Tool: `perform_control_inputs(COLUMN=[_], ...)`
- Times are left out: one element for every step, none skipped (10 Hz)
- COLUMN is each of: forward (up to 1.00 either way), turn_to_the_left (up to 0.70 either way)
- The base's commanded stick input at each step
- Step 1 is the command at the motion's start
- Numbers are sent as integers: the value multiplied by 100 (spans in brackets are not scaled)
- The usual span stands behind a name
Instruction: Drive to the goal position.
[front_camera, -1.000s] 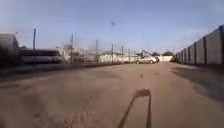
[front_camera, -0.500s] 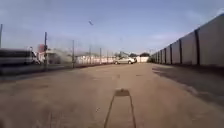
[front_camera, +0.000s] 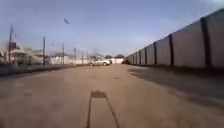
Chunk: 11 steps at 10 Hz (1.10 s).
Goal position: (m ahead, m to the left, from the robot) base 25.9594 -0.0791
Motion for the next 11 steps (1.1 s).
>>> perform_control_inputs(forward=[100, 100, 100, 100, 100, 100, 100, 100, 100, 100, 100], turn_to_the_left=[0, 0, 0, 0, 0, 0, 0, 0, 0, 0, 0])
